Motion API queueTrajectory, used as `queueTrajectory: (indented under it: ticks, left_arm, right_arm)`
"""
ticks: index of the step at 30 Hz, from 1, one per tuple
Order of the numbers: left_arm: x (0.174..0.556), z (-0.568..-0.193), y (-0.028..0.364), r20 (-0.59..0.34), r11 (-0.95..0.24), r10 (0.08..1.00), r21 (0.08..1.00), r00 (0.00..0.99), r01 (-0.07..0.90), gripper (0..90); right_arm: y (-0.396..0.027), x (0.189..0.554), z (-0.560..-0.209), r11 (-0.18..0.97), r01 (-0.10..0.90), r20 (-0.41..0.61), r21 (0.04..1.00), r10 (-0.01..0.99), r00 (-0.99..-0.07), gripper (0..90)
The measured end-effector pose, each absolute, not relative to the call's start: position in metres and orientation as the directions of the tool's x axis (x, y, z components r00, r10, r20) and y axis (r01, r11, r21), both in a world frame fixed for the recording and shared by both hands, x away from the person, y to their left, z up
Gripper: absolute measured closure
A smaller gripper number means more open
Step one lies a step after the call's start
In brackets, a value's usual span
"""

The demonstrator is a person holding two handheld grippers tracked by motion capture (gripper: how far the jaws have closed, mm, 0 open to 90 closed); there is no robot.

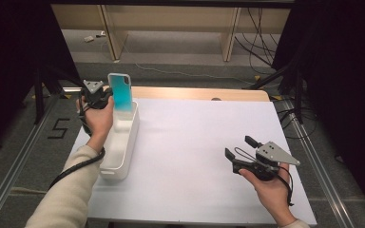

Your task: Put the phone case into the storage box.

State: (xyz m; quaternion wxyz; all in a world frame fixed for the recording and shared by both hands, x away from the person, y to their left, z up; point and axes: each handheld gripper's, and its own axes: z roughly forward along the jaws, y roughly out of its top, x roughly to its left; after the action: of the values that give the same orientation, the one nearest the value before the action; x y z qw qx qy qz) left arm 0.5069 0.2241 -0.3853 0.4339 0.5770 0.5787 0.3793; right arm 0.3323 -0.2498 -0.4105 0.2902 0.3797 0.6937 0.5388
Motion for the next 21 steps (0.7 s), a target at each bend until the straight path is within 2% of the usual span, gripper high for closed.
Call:
queueTrajectory:
  ticks: [21]
  left_arm:
    - [0.5139,-0.3891,0.2232,-0.058,0.042,0.998,0.934,0.035,0.354,88.1]
  right_arm:
    - [-0.2494,0.3324,-0.4113,0.132,0.236,0.019,0.963,0.837,-0.547,17.3]
